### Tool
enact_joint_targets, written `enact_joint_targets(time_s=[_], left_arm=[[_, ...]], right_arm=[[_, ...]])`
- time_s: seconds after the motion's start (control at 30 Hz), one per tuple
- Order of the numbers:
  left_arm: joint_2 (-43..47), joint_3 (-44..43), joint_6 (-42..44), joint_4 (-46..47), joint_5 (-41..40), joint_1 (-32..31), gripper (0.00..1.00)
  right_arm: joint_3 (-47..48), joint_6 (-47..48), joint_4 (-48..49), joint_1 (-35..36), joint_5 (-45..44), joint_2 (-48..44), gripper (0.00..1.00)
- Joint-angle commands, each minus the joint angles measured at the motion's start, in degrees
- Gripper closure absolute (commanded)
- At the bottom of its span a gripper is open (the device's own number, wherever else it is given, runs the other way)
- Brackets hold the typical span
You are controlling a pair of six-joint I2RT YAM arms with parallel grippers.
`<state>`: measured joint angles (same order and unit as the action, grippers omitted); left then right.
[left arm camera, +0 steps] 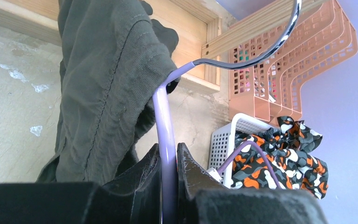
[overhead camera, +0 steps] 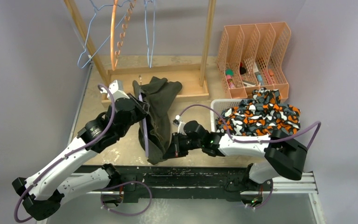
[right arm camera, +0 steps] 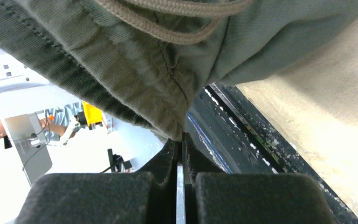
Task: Remove the shorts from the hanger
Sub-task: Remove the shorts from the clothes rod.
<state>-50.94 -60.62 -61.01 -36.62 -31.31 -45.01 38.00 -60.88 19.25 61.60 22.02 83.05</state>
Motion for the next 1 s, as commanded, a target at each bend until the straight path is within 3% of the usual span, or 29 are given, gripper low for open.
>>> enact_joint_targets(time_s=[0.0,0.07,0.2,0.33,0.53,0.63,0.7,0.73,0.77,0.8,0.83,0.97], left_arm=[[3.3,0.3,4.4,8.1,-1.5,1.1,1.00],[3.7,1.3,6.3,8.8,1.4,1.1,1.00],[3.7,2.2,10.4,10.6,8.0,1.1,1.00],[4.7,2.7,13.6,13.7,13.3,1.1,1.00],[5.0,1.3,17.9,12.3,15.2,1.1,1.00],[4.0,0.3,19.5,10.9,15.9,1.1,1.00],[3.3,-0.3,20.7,10.4,17.5,1.1,1.00],[2.9,-0.5,21.0,10.0,18.2,1.0,1.00],[2.6,-0.5,21.3,10.0,19.0,1.1,1.00],[2.3,-0.3,21.5,10.5,20.2,1.0,1.00],[2.0,0.0,21.5,11.3,21.9,1.1,1.00],[1.3,0.2,21.3,13.3,27.0,1.0,1.00]], right_arm=[[1.6,3.5,-9.8,1.5,-0.7,-3.2,1.00],[2.5,5.4,-8.8,1.6,-0.5,-5.4,1.00],[6.0,8.0,-15.5,1.5,-5.9,-11.2,0.85],[8.1,8.1,-22.0,1.5,-10.3,-15.9,0.80],[5.1,10.1,-15.2,1.6,-5.9,-23.7,0.60],[5.4,8.3,-19.8,1.5,-14.5,-27.0,0.60],[5.0,6.2,-22.6,1.5,-24.8,-29.4,0.59],[4.2,5.1,-22.4,1.5,-27.8,-30.6,0.52],[3.1,4.7,-21.7,1.6,-29.6,-31.8,0.30],[1.6,4.7,-20.6,1.5,-29.8,-32.8,0.16],[0.8,5.4,-19.5,1.5,-31.1,-33.5,0.11],[1.7,8.5,-19.4,1.5,-38.5,-34.2,0.12]])
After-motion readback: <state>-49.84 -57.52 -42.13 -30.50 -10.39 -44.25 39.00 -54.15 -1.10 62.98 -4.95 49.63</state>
